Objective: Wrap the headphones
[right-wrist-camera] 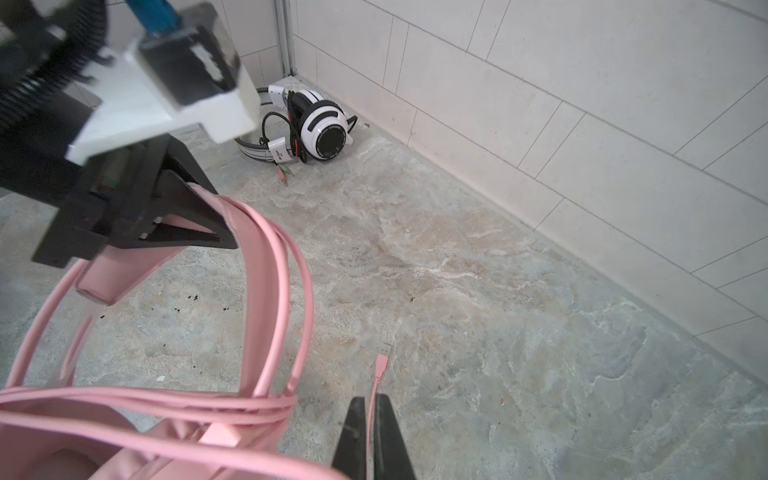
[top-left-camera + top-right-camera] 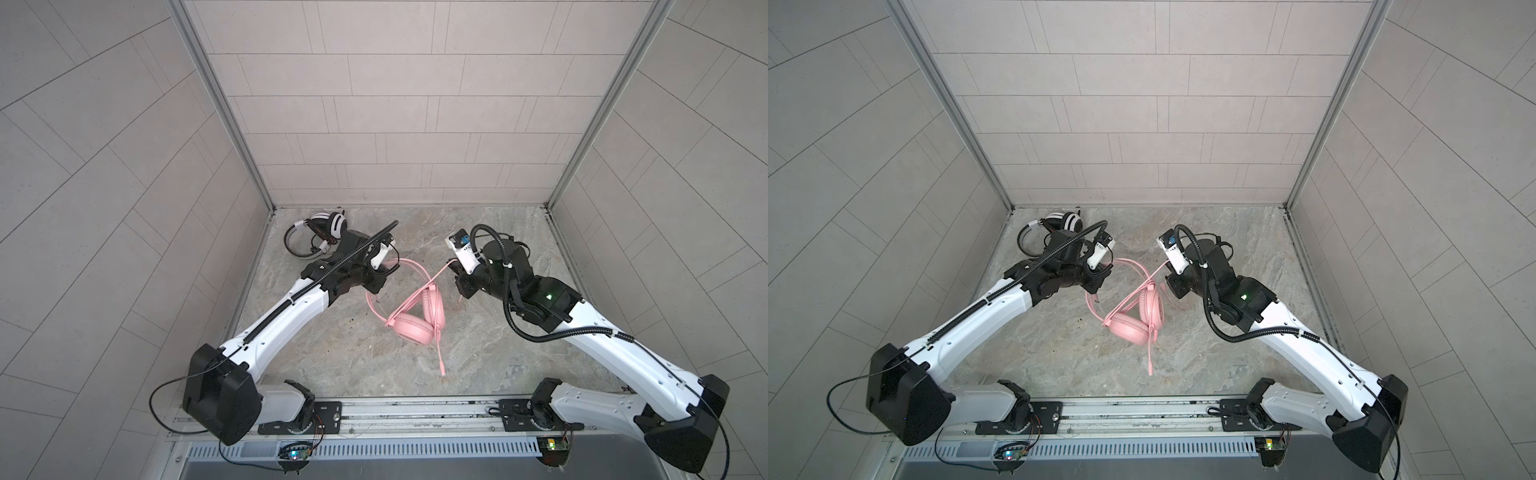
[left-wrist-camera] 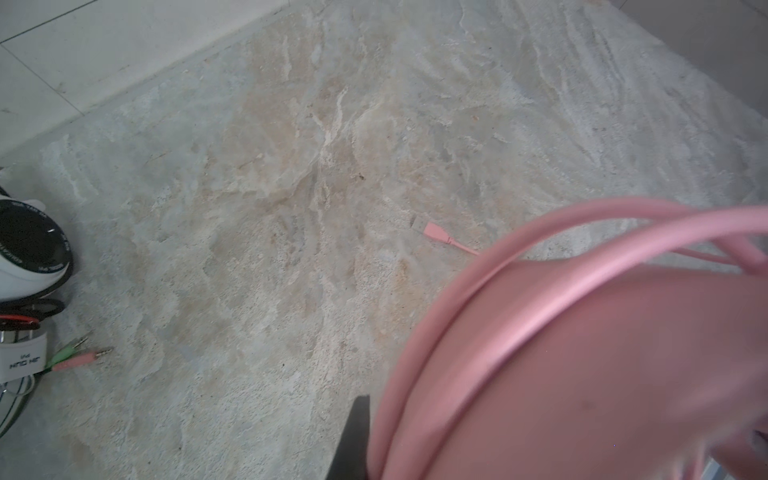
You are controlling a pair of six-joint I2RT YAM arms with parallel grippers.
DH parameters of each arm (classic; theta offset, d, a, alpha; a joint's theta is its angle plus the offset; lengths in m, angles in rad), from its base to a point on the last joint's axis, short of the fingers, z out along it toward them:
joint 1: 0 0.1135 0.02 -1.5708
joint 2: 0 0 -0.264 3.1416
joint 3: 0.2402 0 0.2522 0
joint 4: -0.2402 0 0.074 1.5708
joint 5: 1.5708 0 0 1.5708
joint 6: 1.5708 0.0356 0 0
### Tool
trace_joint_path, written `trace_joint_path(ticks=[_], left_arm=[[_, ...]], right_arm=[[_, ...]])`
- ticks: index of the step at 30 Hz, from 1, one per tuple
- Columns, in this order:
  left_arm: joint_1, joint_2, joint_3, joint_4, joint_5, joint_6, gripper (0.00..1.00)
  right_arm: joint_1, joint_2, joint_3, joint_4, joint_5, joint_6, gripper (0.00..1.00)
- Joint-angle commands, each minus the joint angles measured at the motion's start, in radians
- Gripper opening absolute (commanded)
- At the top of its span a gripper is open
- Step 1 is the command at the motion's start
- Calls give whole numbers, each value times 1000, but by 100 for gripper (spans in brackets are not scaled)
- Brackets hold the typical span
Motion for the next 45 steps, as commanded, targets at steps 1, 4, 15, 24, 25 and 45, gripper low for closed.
trace_joint_path(ticks=[1,4,15,24,25,45], left_arm=[[-2,-48,-15,-8,140,47,0],[-2,-67,-23,36,234,28,0],[5,-146,-26,230,405,-181,0],[10,-153,45,286,494,-312,0],[9,-152,50,298,502,-329,0],[69,-208,102,394,532,-507,0]], right_arm=[[-66,23,43,13,14,74,0],[-97,56,23,9,-36,108,0],[-103,28,-137,179,-206,221,19],[-116,100,-210,383,-261,297,28],[-119,117,-220,427,-270,310,28],[-134,494,-204,995,-365,461,21]])
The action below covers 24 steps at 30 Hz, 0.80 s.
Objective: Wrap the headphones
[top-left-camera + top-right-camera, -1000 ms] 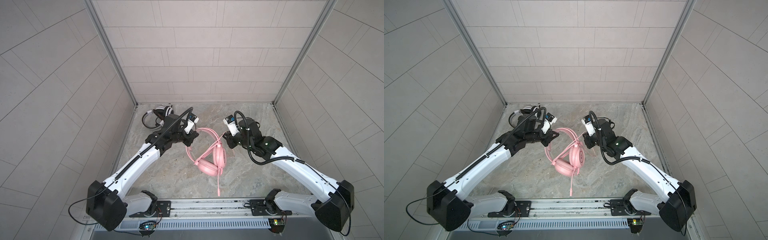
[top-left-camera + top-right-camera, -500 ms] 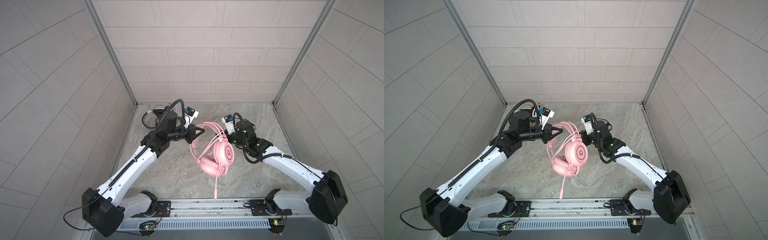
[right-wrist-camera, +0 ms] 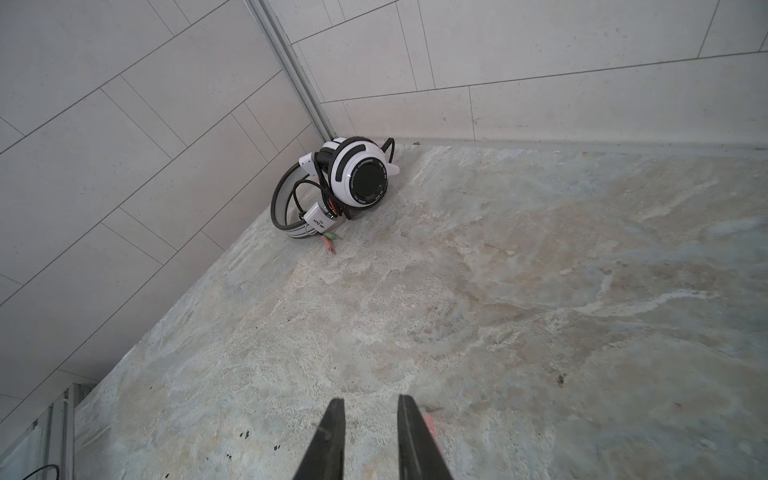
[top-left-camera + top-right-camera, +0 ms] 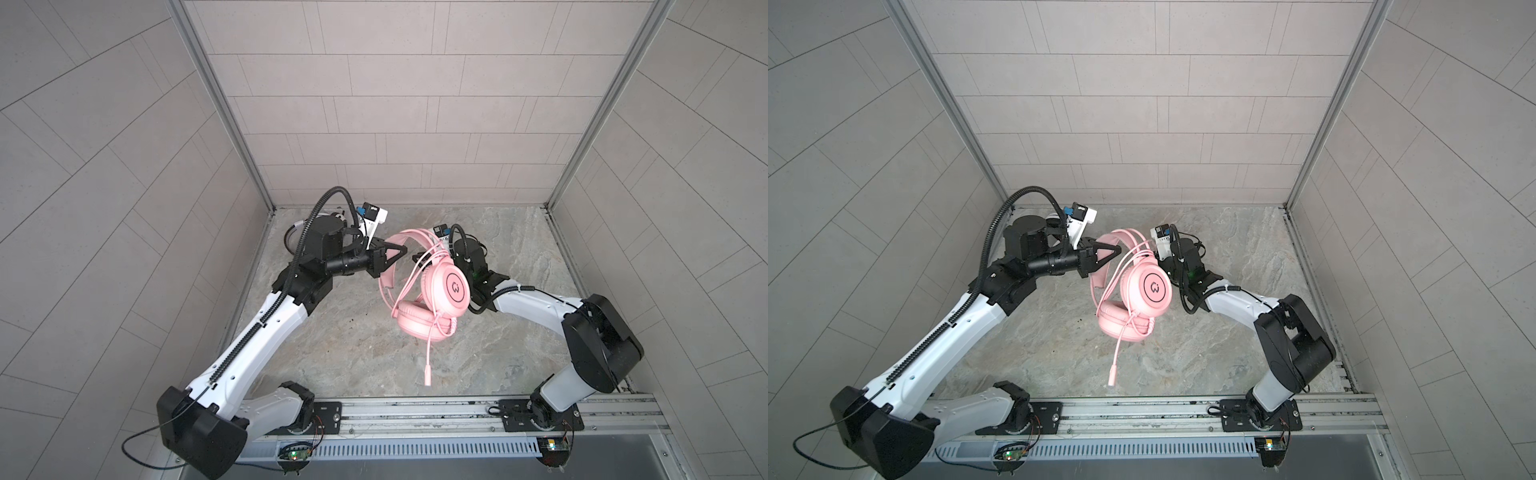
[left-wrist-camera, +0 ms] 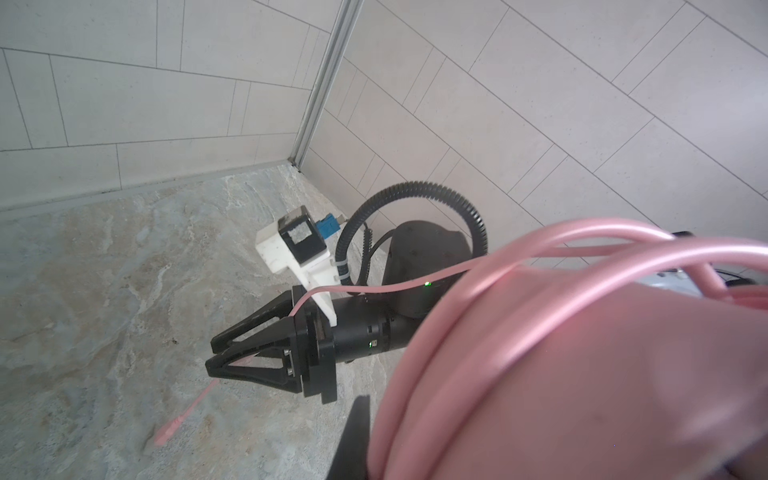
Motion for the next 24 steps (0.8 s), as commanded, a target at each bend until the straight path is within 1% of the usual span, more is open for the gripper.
trace_joint_path(ticks=[1,5,10,14,20,24], left_arm=[[24,-47,56,83,26,-75,0],[71,-54,50,138,-19,-161,0],[107,-54,44,265,-41,-269,0],[134,-43,61,333,-59,-340,0],[179,-29,108,369,-114,-382,0],[202,-22,147,331,-193,-416,0]], right_arm=[[-5,19,6,108,-18,43,20],[-6,31,-25,132,-43,47,20],[-5,34,-82,182,-55,71,20],[-5,36,-113,203,-62,80,19],[-6,22,-153,222,-59,92,17],[-6,2,-180,226,-57,95,9]])
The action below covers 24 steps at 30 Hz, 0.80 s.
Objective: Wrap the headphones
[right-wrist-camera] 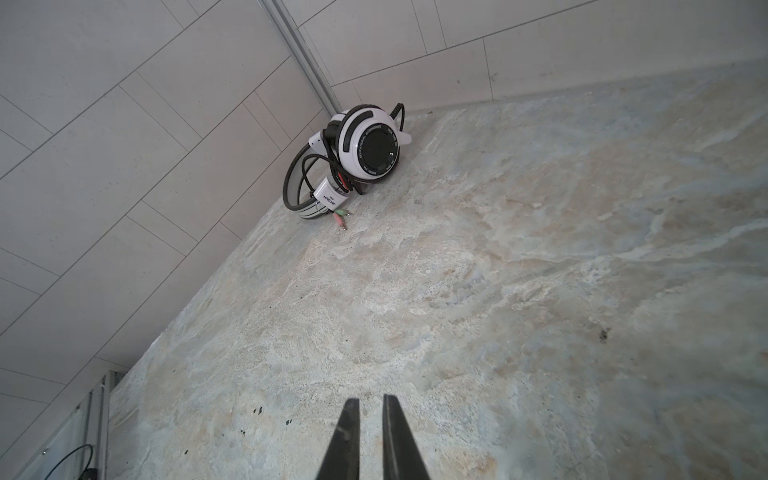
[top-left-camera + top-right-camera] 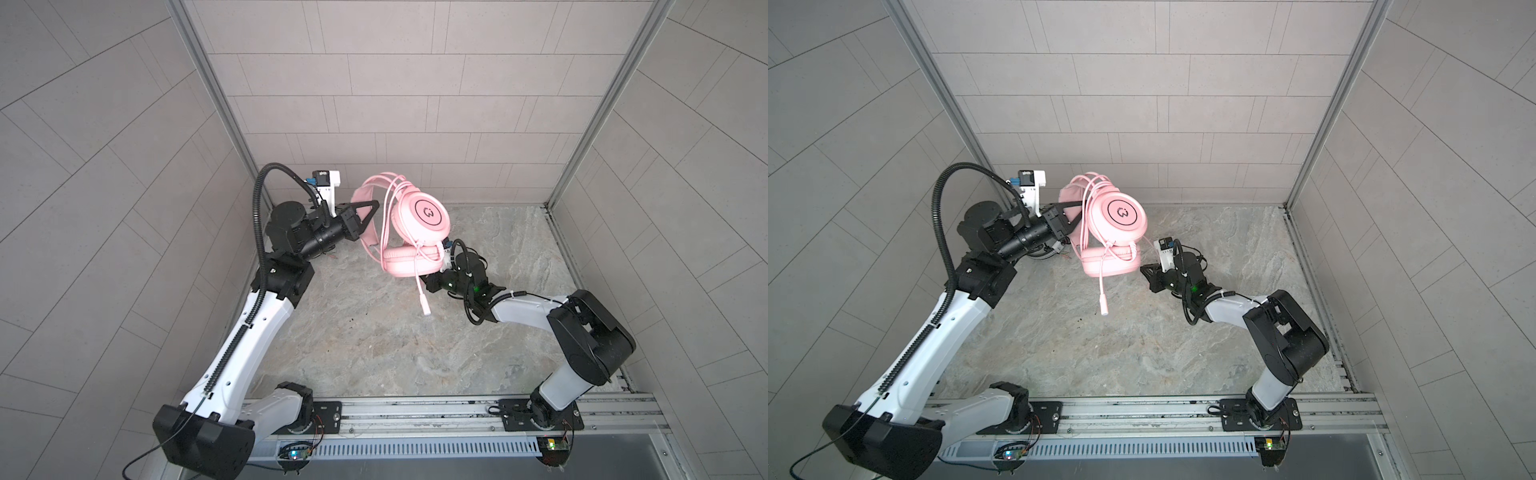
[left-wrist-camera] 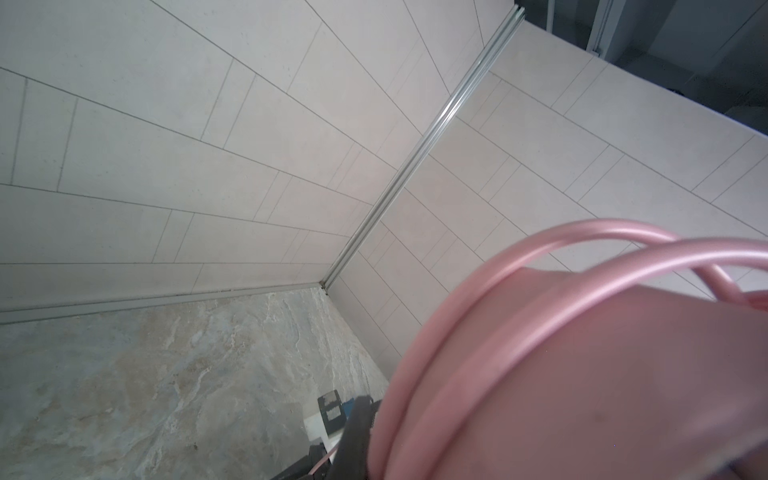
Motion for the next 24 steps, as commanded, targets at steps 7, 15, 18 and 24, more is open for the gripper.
trace_joint_path(ticks=[7,15,18,24], left_arm=[[39,-11,95,-74,-353,-93,0],[73,4,96,-199,-710,-165,0],[72,11,122,-288,-835,-120,0],[75,29,61,-310,-1060,-99,0]], right_arm=[[7,-122,-77,-56,9,-23,0],[152,-318,-105,-378,191,-183,0],[264,-381,-48,-591,316,-287,0],[465,-437,80,-875,446,-413,0]])
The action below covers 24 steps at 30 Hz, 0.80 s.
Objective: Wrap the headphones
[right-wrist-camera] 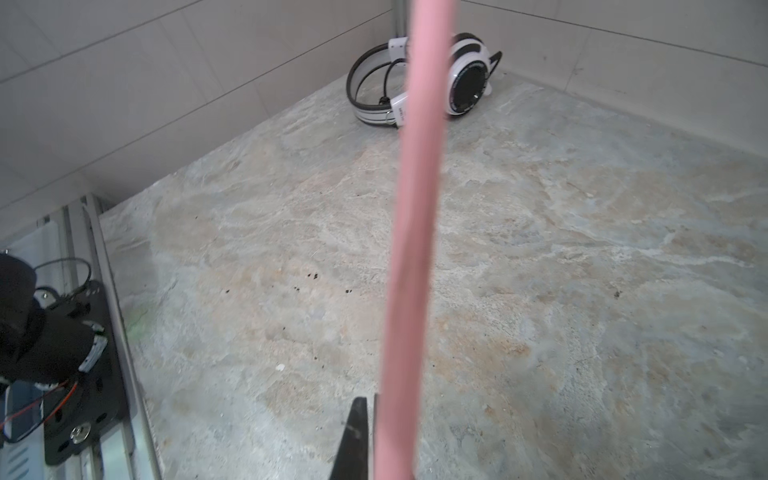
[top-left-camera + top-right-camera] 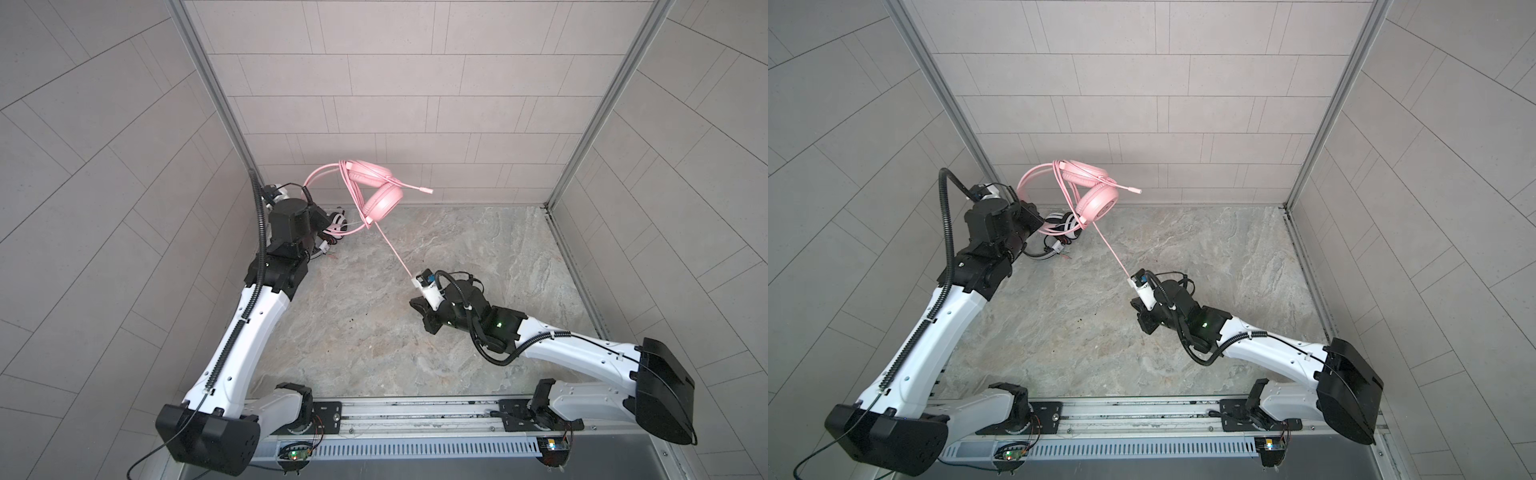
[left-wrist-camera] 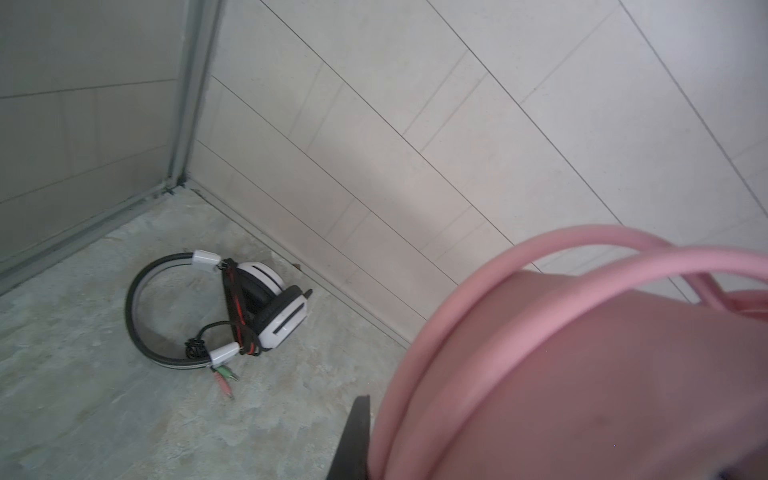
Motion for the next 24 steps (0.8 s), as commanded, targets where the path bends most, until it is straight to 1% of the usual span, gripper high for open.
trace_joint_path(ticks=[1,5,7,10,13,18,21,24], left_arm=[[11,15,15,69,-204,-10,0],[17,52,-5,68,-270,12,0],[22,60,-32,99,-271,2,0],[33,46,-95,182,-236,-51,0],[34,55,-104,207,-186,-47,0],[34,69,-91,181,-170,-8,0],[34,66,-102,167,-156,12,0],[34,64,-103,139,-132,87,0]], right_arm=[[92,-27,68,-282,134,-122,0],[226,-5,156,-420,228,-191,0],[276,13,200,-470,245,-220,0],[313,57,243,-490,205,-231,0],[359,111,290,-479,179,-236,0],[420,185,370,-413,108,-241,0],[435,204,417,-375,68,-250,0],[441,184,440,-353,65,-253,0]])
